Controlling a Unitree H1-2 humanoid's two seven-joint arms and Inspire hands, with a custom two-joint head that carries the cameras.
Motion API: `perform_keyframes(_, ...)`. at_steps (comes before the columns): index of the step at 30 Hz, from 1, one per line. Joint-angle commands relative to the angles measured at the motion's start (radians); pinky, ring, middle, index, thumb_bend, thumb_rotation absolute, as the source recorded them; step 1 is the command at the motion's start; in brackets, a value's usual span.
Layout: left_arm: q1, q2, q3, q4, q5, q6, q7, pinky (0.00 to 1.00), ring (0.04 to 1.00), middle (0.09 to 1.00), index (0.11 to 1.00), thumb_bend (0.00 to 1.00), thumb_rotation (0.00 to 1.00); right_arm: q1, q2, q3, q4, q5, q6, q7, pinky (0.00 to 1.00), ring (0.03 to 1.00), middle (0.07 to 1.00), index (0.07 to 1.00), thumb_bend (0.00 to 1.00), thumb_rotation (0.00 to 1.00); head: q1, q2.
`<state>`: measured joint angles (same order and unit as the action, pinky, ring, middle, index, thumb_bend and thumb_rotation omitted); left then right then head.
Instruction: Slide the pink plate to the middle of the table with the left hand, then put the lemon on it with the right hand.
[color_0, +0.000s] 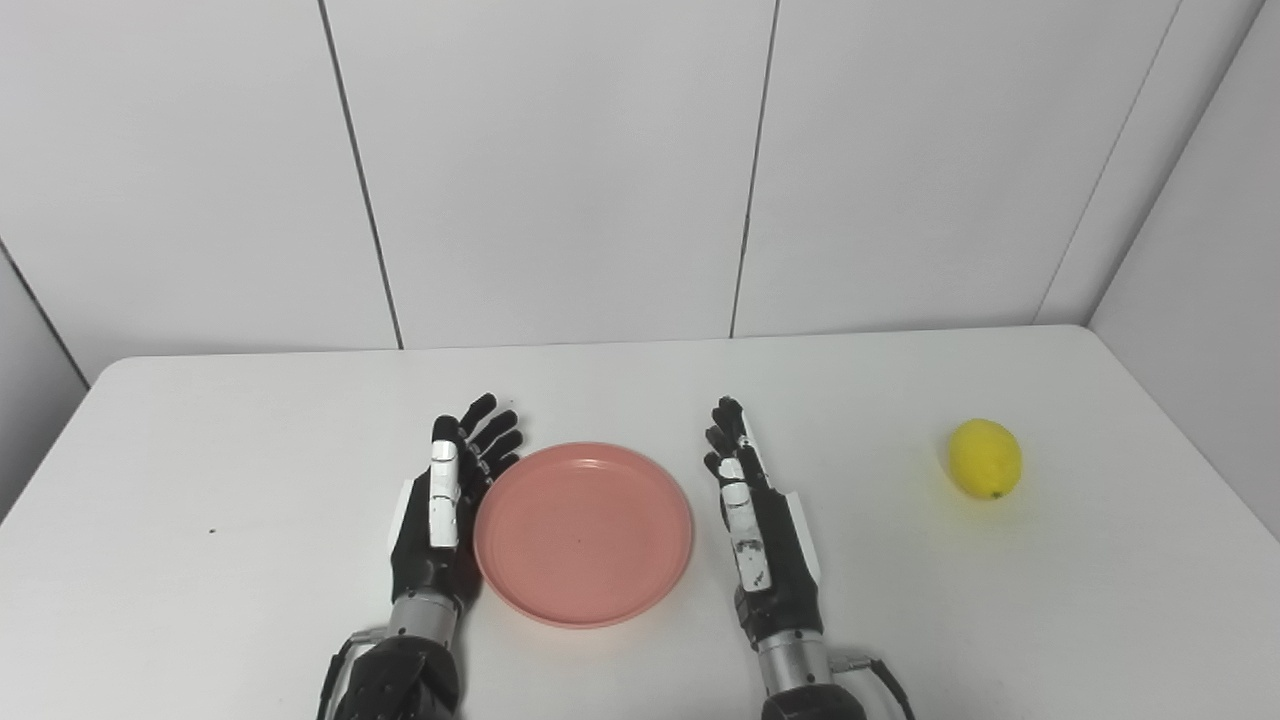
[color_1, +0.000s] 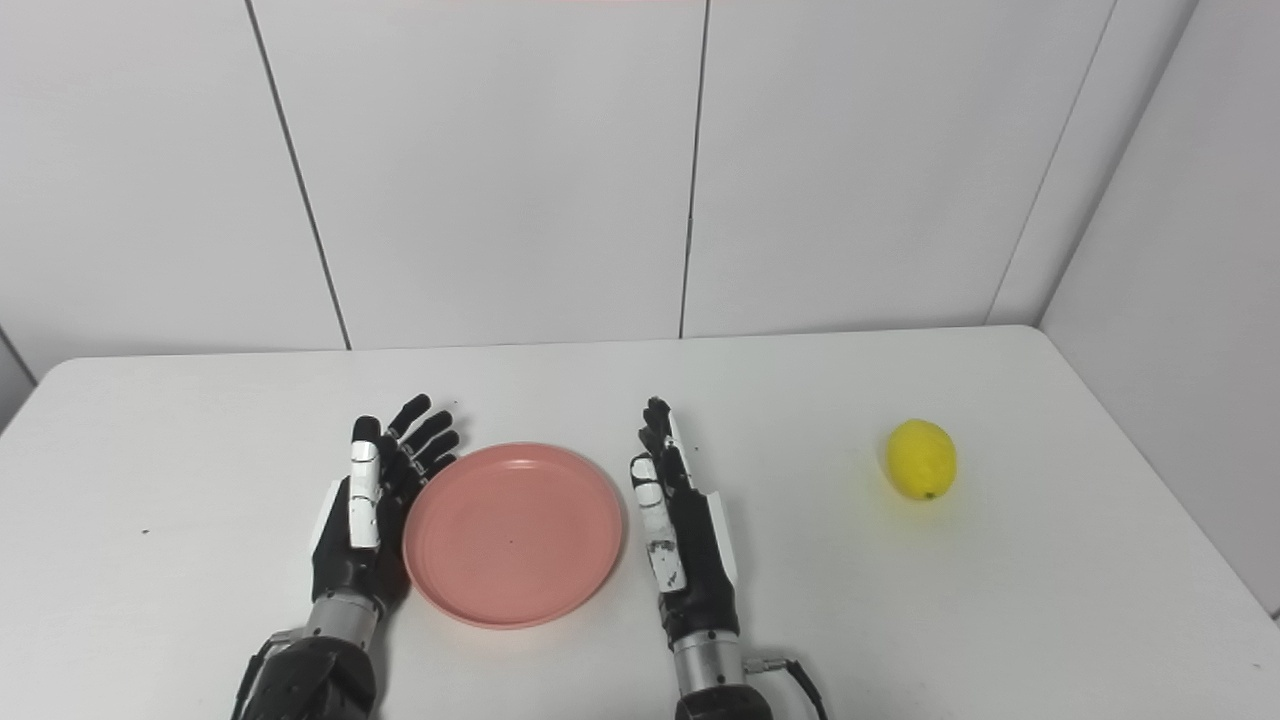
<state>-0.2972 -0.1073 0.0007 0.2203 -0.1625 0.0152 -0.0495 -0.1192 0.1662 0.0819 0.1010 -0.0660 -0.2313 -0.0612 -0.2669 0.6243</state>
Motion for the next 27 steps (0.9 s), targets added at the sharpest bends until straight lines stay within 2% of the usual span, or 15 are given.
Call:
perform_keyframes(1,-0.004,-0.016,-0.008,-0.005,0.014,-0.009,0.012,0.86,0.84,0.833,0.833,0.69,1.0,0.043,0.001,-0.001,0.017,0.003,-0.001,-0.004,0.98,0.979,0.979,0.975,0.73,1.0,0.0,0.001)
perform_keyframes(8,0.001,-0.035,-0.012,-0.002,0.015,-0.014,0.01,0.85,0.837,0.833,0.83,0.65,1.0,0.047,-0.006,0.001,-0.001,0.005,0.016,0.003,1.0,0.994,0.986,0.98,0.75,1.0,0.007,0.008)
perform_keyframes(14,0.008,-0.03,-0.033,-0.004,0.007,-0.007,-0.013,0.89,0.866,0.853,0.855,0.68,1.0,0.05,-0.011,0.002,-0.006,0.005,0.006,0.006,1.0,0.996,0.99,0.978,0.73,1.0,0.007,0.013)
perform_keyframes(27,0.024,-0.022,-0.035,-0.034,0.003,-0.003,-0.025,0.93,0.9,0.882,0.88,0.68,1.0,0.053,-0.008,-0.001,-0.026,0.003,0.015,-0.001,0.99,0.986,0.983,0.969,0.73,1.0,0.011,0.016)
